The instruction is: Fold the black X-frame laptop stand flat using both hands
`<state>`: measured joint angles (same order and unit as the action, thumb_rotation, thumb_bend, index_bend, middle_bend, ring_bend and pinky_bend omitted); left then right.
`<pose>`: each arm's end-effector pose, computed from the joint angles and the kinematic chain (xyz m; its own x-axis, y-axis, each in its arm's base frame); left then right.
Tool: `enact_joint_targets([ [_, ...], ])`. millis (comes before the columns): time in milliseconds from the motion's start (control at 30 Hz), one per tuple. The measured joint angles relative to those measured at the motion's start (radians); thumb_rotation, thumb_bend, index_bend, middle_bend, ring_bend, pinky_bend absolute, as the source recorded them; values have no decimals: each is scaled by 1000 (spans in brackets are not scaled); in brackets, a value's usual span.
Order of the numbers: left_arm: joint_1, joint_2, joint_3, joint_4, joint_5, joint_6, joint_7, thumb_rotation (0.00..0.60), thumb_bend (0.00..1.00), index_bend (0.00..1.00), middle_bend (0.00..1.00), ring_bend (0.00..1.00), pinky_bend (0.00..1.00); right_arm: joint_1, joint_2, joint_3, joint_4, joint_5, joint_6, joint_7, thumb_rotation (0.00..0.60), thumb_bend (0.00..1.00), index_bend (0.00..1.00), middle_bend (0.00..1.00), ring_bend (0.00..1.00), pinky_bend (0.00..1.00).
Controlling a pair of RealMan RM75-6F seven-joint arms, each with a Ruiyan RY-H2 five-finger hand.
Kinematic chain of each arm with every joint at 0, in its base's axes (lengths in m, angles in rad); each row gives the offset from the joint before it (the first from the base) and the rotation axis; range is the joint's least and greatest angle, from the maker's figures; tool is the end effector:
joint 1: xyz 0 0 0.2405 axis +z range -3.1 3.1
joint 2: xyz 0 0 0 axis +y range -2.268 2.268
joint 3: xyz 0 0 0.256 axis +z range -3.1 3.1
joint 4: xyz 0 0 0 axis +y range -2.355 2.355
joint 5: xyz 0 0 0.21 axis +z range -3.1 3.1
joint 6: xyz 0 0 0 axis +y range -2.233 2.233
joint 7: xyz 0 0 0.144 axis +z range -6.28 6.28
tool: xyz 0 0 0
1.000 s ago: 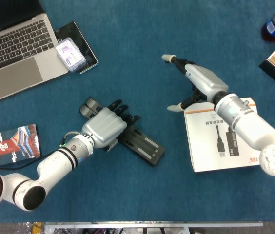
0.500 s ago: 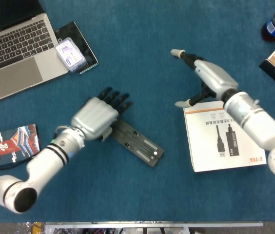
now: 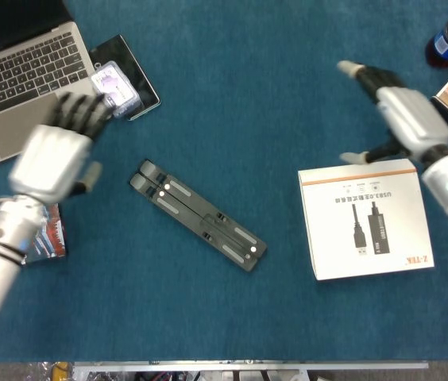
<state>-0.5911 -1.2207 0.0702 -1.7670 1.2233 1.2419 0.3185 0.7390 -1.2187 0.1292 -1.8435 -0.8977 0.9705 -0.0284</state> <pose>-0.2117 0.2740 0.0741 0.5172 0.2051 0.8309 0.8414 -0.2997 -0.4498 -0.1574 -0.3205 0.0578 0.0644 -0.4344 0.8984 -0.9928 -0.1187 0.0138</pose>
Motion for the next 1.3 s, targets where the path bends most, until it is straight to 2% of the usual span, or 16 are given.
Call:
enact_joint_targets([
  [167,94,38,7,59,47,90,-94,600,432,0,22,0,0,-79,23,-38,4,-63,95,-18,600,0,0,67,0,0],
  [433,231,75,10,127,63,205,-171,600,432,0,23,0,0,-218,50,-109,8,-143,277,-107,600,0,0,67,0,0],
  [833,399,65,23,191,115,329,-205,600,432,0,23,0,0,-429,68,-175,0,-257,532,-228,600,0,0,66,0,0],
  [1000,443,52,12,195,136,359,-220,600,432,0,23,0,0,-487,70,-181,-9,-303,576,-251,600,0,0,65,0,0],
  [1300,477,53,-19,200,159,366,-243,600,432,0,22,0,0,-524,60,-171,-19,-355,571,-269,600,0,0,65,0,0],
])
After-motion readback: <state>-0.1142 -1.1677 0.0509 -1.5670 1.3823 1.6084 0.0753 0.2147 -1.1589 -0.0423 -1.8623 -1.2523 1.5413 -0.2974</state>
